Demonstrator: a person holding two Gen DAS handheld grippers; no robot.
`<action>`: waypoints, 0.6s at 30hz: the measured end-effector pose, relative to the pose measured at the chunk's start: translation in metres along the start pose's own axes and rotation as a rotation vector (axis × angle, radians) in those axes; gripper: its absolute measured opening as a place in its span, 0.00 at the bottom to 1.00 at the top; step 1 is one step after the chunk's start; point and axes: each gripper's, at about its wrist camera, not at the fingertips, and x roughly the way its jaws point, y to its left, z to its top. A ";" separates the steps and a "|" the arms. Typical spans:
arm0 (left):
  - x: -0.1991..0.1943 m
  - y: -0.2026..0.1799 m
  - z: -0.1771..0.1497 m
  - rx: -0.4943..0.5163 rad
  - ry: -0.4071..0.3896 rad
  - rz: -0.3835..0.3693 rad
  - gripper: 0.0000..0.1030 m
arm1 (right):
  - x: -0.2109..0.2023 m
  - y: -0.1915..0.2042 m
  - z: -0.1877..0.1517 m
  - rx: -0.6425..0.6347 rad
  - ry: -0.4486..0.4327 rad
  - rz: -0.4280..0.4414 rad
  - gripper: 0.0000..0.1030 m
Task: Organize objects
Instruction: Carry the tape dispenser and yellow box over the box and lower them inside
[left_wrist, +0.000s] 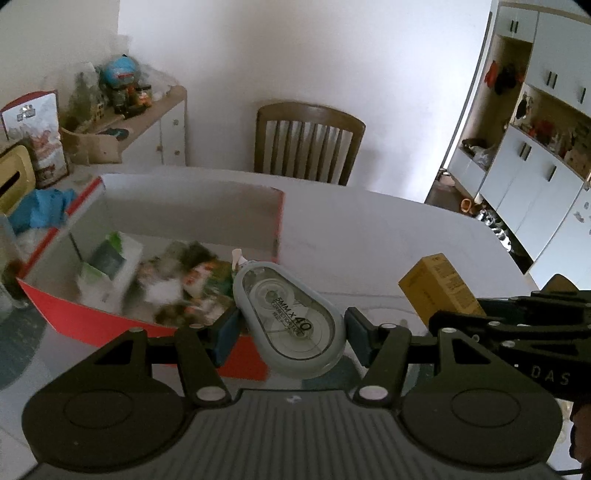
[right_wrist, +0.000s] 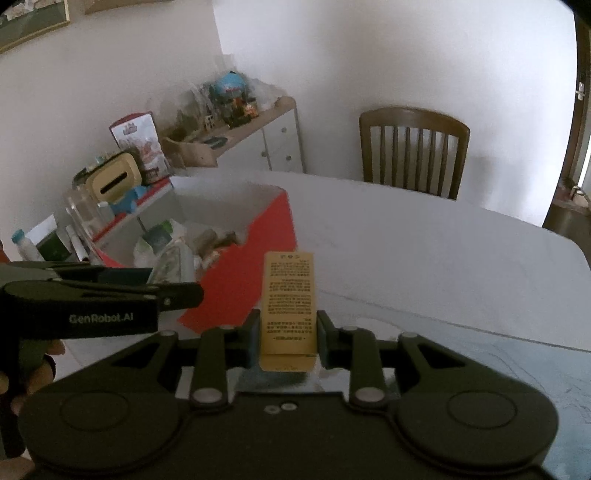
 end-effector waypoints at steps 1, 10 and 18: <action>-0.002 0.006 0.003 0.004 -0.003 0.001 0.60 | 0.001 0.006 0.003 0.002 -0.004 0.001 0.27; -0.011 0.059 0.017 0.039 -0.025 0.015 0.60 | 0.017 0.055 0.027 0.004 -0.040 -0.003 0.27; 0.001 0.101 0.030 0.072 -0.021 0.027 0.60 | 0.042 0.087 0.045 0.005 -0.050 -0.031 0.27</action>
